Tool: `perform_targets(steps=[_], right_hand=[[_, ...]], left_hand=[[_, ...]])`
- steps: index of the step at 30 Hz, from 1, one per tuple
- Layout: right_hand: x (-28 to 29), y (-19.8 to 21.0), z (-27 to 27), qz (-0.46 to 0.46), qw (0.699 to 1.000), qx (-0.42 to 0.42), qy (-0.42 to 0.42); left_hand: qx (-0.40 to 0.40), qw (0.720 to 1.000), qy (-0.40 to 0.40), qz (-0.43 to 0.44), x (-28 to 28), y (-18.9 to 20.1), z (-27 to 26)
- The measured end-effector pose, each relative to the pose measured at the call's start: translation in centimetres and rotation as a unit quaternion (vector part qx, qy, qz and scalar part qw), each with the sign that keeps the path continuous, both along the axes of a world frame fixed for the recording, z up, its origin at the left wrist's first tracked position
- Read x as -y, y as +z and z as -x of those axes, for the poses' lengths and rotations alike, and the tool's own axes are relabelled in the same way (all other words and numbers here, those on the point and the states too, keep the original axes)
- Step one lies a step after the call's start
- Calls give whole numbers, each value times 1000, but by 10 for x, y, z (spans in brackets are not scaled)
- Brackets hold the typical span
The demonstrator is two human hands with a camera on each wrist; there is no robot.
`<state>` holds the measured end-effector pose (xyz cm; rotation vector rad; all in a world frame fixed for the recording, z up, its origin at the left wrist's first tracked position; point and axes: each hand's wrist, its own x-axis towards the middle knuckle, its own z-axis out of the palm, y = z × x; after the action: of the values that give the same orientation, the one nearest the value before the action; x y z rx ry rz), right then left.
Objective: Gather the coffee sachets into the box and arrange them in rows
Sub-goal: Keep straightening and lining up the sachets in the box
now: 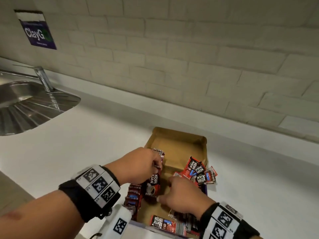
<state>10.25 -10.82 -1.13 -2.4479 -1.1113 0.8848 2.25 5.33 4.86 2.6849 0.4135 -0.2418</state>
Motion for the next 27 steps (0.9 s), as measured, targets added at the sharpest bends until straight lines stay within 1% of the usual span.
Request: perform_targets(steps=[2,4,10,14,17,20,23,27], right_hand=[[-12,-10,2,15,999,-21,-19],[-21,-20,3,16,999,-21,-24],[-38,-37,5,17,999,31,-15],[-39,-45,10,49,997,58,-17],[-39,-51,11,52,995,86,-16],[-41,-53,15,48,995,85,-17],[-44,-59,18,32,997,66,-31],[-44,-65,18,13,998,49,-42]], left_hand=[[-13,1000,-7,-24,2,-7,-4],[-14,999,-10,-35,3,-12,-8],[-31,998,-13,-47,-1,-19,-14],[-28,999,-11,-35,-5,-23,-12],[-1,1000,8,7,-9,-21,-10],[29,998,36,30,-18,-16,-8],[32,997,57,38,-29,-14,-3],[-14,999,40,-22,-31,-16,3]])
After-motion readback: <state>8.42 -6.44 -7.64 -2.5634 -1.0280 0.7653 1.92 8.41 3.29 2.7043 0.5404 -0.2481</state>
